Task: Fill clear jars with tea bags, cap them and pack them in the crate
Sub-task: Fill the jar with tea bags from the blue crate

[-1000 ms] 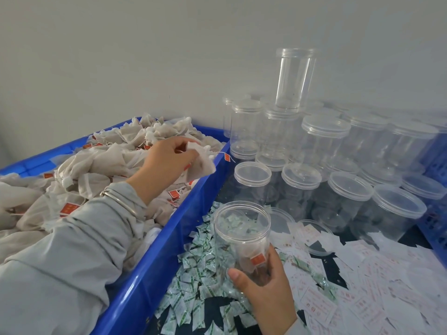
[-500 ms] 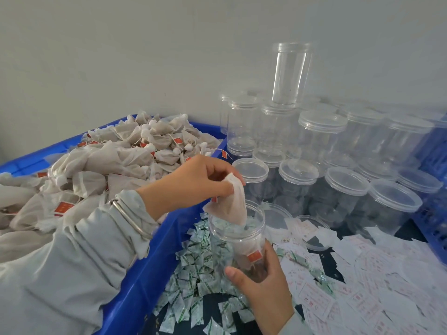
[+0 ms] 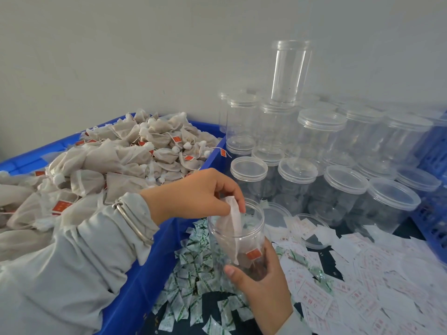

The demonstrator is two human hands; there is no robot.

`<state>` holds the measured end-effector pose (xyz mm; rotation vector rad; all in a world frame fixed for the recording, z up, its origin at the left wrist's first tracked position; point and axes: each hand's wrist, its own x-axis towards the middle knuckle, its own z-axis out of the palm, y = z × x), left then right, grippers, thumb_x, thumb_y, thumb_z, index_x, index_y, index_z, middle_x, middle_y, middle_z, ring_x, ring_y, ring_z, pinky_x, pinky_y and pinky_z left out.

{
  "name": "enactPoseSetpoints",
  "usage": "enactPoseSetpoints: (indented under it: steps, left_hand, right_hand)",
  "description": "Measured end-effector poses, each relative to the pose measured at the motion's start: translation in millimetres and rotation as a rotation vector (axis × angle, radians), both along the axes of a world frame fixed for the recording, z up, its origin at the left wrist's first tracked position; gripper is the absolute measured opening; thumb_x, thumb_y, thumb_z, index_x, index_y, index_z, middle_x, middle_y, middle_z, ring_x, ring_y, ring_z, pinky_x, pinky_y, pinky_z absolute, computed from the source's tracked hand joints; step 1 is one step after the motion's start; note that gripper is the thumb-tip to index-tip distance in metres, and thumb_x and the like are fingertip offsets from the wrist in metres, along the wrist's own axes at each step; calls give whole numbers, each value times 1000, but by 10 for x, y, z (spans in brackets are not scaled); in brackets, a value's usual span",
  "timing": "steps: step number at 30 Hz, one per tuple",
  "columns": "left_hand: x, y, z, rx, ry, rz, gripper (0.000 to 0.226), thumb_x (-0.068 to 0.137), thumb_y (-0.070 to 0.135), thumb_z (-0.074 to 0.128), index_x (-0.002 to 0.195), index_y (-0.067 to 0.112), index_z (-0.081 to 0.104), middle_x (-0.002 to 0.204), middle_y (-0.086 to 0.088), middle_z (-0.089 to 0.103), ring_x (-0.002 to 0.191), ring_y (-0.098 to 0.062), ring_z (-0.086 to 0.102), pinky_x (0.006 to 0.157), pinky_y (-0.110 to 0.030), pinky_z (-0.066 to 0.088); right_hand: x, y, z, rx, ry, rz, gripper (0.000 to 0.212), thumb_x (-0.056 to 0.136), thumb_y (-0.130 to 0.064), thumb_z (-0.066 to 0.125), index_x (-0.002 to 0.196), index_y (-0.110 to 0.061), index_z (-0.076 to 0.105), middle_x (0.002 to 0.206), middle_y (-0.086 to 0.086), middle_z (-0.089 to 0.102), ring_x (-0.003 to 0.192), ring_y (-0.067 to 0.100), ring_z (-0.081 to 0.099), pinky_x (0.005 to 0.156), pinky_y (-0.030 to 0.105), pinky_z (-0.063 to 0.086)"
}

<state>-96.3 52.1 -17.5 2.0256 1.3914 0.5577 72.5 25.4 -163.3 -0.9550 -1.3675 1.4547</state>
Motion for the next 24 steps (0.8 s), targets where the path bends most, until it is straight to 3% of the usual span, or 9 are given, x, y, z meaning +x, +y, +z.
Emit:
enactPoseSetpoints:
  steps: [4, 8, 13, 17, 21, 24]
  left_hand:
    - [-60, 53, -54, 80, -12, 70, 46, 76, 5, 59, 92, 47, 60, 93, 19, 65, 86, 1, 59, 74, -12, 47]
    - [-222, 193, -71, 259, -47, 316, 45, 77, 0, 59, 89, 43, 56, 92, 19, 63, 78, 11, 56, 66, -1, 40]
    - [-589, 362, -81, 348, -48, 693, 24, 83, 7, 55, 94, 28, 63, 89, 16, 62, 81, -3, 57, 64, -14, 40]
    - [-847, 405, -186, 309, 92, 874, 22, 90, 12, 49, 103, 19, 64, 103, 1, 64, 83, -14, 58, 67, -25, 41]
    - [-888, 459, -344, 142, 333, 827, 34, 90, 6, 45, 118, 17, 61, 124, -6, 58, 91, -19, 58, 68, -26, 45]
    - [-842, 490, -440, 151, 508, 561, 40, 91, 8, 49, 128, 20, 55, 139, -3, 48, 117, -22, 51, 94, -33, 42]
  right_hand:
    - [17, -7, 17, -21, 4, 1, 93, 52, -20, 92, 133, -26, 46, 120, -1, 65, 104, 11, 65, 87, 27, 54]
    - [20, -10, 23, -25, 9, 26, 84, 54, -12, 84, 128, -26, 49, 117, -1, 66, 100, 11, 66, 79, 23, 55]
    - [29, -22, 35, -9, 4, 29, 93, 48, -30, 85, 133, -28, 45, 120, -4, 64, 105, 11, 64, 94, 36, 52]
    - [15, -28, 40, 7, 7, 30, 90, 44, -47, 90, 122, -30, 51, 106, -14, 69, 95, 4, 67, 76, 19, 54]
    - [7, -37, 40, 8, 13, 27, 85, 45, -53, 81, 122, -30, 51, 104, -15, 69, 94, 3, 67, 71, 13, 52]
    - [5, -27, 22, 13, 8, 25, 84, 47, -50, 82, 123, -30, 51, 107, -11, 69, 95, 3, 66, 73, 15, 52]
